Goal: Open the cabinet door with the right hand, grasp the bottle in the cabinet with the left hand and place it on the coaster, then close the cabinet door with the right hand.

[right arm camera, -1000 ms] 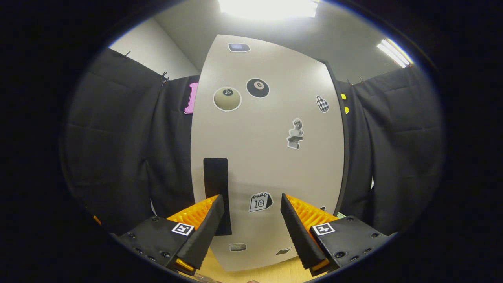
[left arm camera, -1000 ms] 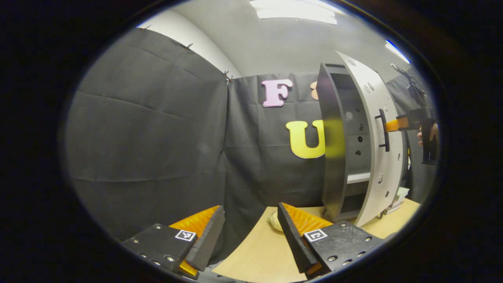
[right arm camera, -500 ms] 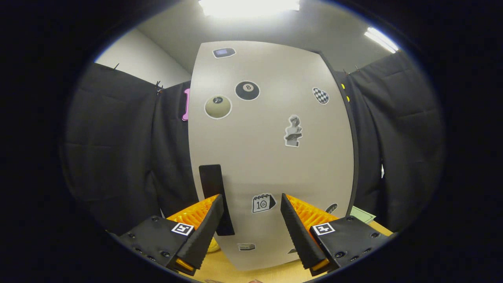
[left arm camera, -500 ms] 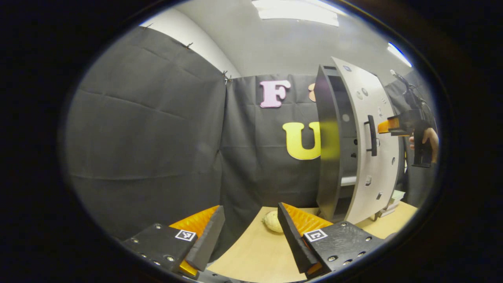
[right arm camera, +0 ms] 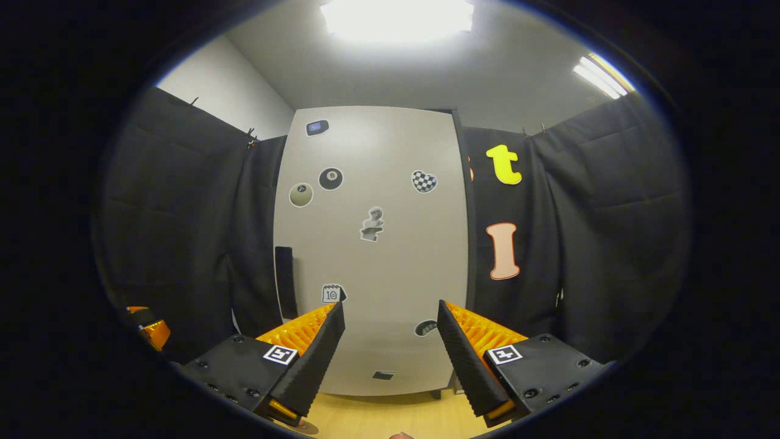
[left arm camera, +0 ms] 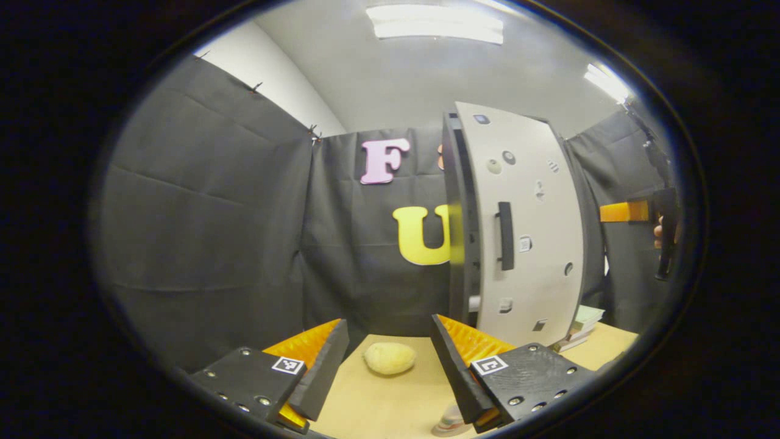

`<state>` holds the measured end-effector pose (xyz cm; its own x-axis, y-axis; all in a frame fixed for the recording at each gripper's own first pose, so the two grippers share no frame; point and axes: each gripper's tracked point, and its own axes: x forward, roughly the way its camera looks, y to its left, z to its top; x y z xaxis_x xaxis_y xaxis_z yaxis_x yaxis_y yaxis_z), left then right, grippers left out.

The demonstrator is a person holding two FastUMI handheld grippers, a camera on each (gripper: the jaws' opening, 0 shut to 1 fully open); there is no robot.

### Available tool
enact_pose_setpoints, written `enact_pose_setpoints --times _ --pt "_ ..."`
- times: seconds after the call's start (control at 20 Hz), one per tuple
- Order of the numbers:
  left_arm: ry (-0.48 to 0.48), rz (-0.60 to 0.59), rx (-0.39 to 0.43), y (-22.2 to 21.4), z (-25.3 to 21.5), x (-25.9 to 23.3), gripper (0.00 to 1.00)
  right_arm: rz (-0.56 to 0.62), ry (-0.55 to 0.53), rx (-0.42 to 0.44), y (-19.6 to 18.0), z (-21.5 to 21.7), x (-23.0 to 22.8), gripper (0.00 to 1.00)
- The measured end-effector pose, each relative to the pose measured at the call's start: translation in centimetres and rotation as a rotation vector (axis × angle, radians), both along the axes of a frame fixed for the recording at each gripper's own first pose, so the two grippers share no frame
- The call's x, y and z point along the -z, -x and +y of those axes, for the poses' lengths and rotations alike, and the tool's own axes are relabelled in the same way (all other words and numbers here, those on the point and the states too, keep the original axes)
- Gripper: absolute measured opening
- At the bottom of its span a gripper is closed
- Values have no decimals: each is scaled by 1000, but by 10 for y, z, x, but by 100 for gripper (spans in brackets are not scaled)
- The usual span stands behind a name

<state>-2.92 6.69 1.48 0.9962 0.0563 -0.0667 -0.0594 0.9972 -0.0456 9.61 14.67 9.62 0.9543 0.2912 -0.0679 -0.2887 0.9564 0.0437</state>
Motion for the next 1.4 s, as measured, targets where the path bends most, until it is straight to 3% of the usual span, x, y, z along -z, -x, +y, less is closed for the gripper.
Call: enact_pose_setpoints --times 0.25,0.55,0.85,1.4 --pt "12 -19 70 -14 -80 -22 82 7 15 7 17 -49 11 97" --pt "4 -40 125 -17 -137 -36 82 27 38 51 28 -87 39 97" --pt "-2 -27 122 -12 -154 -27 84 68 9 43 38 -91 59 97" --pt "-17 -33 85 -8 -139 -35 82 58 14 47 39 -95 58 97"
